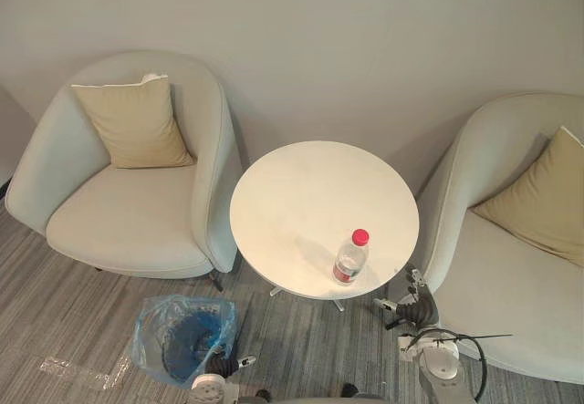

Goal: Gather rubbish on tea table into small bin, then transfer packed bag to large trash can.

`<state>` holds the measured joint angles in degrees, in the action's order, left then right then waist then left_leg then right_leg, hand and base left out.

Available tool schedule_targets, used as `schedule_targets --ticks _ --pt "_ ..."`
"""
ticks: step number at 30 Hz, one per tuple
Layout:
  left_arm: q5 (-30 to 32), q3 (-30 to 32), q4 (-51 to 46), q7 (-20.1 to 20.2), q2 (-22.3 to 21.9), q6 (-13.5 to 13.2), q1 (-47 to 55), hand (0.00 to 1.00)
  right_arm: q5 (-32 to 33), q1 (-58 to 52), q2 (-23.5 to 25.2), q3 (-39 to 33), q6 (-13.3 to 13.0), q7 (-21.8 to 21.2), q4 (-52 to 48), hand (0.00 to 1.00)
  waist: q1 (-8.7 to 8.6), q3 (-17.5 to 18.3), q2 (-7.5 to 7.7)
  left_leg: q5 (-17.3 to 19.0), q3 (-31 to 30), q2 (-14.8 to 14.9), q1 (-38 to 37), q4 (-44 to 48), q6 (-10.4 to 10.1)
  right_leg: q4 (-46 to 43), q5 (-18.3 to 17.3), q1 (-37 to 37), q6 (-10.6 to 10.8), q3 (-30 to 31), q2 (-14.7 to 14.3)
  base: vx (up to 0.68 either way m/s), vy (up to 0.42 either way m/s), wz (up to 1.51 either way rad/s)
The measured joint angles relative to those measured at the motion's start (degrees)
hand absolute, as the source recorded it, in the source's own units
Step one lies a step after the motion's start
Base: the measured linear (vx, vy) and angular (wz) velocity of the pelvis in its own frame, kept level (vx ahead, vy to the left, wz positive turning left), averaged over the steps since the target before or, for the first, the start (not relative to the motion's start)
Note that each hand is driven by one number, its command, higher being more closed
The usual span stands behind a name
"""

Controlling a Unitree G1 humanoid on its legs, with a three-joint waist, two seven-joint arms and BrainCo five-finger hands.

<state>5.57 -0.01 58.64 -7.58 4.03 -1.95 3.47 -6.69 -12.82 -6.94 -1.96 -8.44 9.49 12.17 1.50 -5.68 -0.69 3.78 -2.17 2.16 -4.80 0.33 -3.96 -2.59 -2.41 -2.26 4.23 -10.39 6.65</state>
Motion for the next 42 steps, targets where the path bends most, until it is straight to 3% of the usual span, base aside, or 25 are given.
schedule_targets --ticks 21,28,29,42 --pt "-0.17 -1.17 -1.03 -0.09 0.25 -0.06 -1.07 0.00 2.89 12.21 -0.37 3.00 1.56 1.91 11.33 0.00 1.10 -2.45 -1.24 -0.08 -3.92 -0.08 3.91 0.69 -0.10 2.59 1.06 0.34 0.01 -3.24 -0.30 -0.01 -0.004 0.09" --pt "-1.21 -1.18 -1.98 -1.19 0.26 -0.09 -2.32 0.00 4.61 19.02 -0.38 3.46 2.00 2.89 13.67 0.00 2.21 -5.57 -1.59 -0.08 -5.75 -0.58 5.88 0.99 -0.09 2.78 1.10 1.11 -0.05 -4.29 0.08 0.00 0.010 0.14" --pt "-1.29 -1.18 -2.01 -1.19 0.22 -0.10 -2.52 0.00 4.71 20.11 -0.50 3.42 2.20 3.08 13.77 1.00 2.27 -5.72 -1.79 -0.11 -6.20 -0.86 7.13 1.32 -0.06 2.73 1.10 2.02 -0.05 -4.52 0.27 -0.01 0.021 0.12" --pt "-2.38 -1.18 -2.60 -1.46 0.03 -0.21 -3.30 0.00 6.81 24.12 -0.81 5.48 2.80 4.63 16.29 1.00 3.73 -7.00 -2.12 -0.08 -7.91 -1.19 8.72 2.41 -0.04 2.55 1.11 2.13 -0.06 -4.71 0.46 0.00 0.009 0.08"
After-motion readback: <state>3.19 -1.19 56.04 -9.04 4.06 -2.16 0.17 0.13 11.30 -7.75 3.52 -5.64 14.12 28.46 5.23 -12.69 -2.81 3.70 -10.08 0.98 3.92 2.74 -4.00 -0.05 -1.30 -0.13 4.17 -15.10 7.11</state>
